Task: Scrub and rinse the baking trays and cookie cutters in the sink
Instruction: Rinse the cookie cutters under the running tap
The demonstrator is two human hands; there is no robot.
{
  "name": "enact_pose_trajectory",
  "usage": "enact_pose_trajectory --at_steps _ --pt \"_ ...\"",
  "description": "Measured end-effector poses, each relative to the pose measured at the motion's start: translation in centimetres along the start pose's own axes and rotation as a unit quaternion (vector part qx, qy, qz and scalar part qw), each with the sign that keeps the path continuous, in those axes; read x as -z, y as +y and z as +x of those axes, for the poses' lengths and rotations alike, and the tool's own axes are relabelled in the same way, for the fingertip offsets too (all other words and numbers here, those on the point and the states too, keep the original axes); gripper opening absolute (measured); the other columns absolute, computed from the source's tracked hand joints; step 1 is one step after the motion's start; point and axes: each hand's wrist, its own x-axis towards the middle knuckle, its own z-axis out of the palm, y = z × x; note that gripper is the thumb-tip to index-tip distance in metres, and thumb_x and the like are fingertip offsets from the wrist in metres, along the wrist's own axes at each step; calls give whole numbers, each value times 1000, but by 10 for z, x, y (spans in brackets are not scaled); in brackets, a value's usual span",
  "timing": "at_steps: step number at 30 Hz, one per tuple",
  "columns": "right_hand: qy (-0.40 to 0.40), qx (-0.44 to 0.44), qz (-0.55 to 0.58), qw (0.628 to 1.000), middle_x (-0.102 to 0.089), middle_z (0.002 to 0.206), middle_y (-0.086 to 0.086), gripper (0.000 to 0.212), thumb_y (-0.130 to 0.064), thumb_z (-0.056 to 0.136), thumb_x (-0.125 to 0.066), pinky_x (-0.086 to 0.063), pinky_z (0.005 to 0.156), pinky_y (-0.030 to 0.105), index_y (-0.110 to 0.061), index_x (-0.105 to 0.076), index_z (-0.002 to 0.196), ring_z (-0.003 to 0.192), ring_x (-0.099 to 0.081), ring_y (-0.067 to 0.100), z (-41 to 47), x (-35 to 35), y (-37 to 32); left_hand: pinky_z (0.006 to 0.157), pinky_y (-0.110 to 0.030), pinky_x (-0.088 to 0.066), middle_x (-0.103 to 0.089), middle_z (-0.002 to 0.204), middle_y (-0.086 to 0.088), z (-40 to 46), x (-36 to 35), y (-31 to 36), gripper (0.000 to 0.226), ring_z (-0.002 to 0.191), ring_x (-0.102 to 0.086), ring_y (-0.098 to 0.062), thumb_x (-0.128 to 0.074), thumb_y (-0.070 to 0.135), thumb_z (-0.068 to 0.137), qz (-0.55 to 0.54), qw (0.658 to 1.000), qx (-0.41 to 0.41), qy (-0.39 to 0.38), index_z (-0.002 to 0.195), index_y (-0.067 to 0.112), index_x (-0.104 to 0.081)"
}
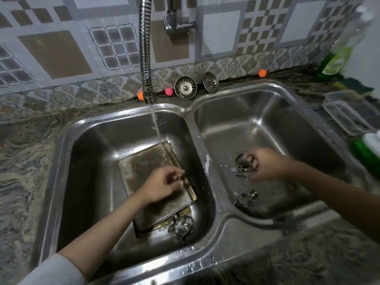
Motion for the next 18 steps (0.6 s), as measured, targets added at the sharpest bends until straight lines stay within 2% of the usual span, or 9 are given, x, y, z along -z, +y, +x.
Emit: enact_pose_trajectory --at_steps 2,5,7,9,11,13,15,18 --pt "-61 1 -55 997 -63 101 0 44 -22 70 -77 -45 67 19 -17 -58 109 82 -58 12 -4 -22 11 102 -29 -42 -54 116 13 -13 -13 -12 46 110 -51 -7 -73 27 79 144 983 -42 -109 122 30 -57" --pt "-121 41 -128 983 -63 108 8 42 -25 74 -73 -39 74 21 -10 -59 111 96 -59 24 -2 -52 21 103 -26 -31 -48 130 2 -27 -29 -22 68 119 -41 -15 -73 37 73 307 920 -126 -208 135 25 -47" --pt "-139 57 -157 976 -57 99 1 38 -29 71 -74 -41 73 21 -15 -55 101 90 -56 21 2 -68 29 106 -33 -25 -35 140 0 -35 -34 -24 83 126 -32 -18 -72 42 71 399 878 -129 -230 144 29 -34" --pt "-137 69 -156 976 -44 86 -9 26 -23 78 -68 -33 63 12 -19 -47 92 82 -48 14 3 -76 29 112 -42 -16 -20 150 0 -39 -34 -23 91 132 -22 -22 -71 45 72 469 841 -128 -236 147 34 -23" --pt "-145 72 -161 974 -44 89 -8 19 -20 84 -62 -30 63 11 -19 -47 95 86 -47 15 4 -78 27 114 -47 -7 -8 155 -2 -40 -36 -24 97 135 -16 -25 -74 45 70 502 820 -132 -240 148 38 -17" --pt "-147 79 -173 971 -51 109 2 36 -21 78 -68 -30 70 16 -12 -52 108 98 -51 19 7 -75 27 115 -49 -2 -3 155 -7 -39 -39 -25 102 136 -12 -28 -76 46 67 519 810 -139 -238 148 39 -14" --pt "-150 85 -161 972 -48 126 7 56 -20 74 -71 -34 83 19 -9 -48 125 113 -49 21 7 -70 27 114 -49 -3 -4 153 -10 -36 -42 -27 102 136 -12 -29 -76 48 68 532 803 -135 -233 149 37 -14" --pt "-143 69 -144 977 -38 138 5 72 -18 76 -71 -34 93 19 -13 -38 139 125 -43 20 7 -63 26 112 -48 -8 -12 149 -14 -31 -47 -28 81 132 -17 -31 -70 42 76 545 799 -131 -217 146 30 -29"
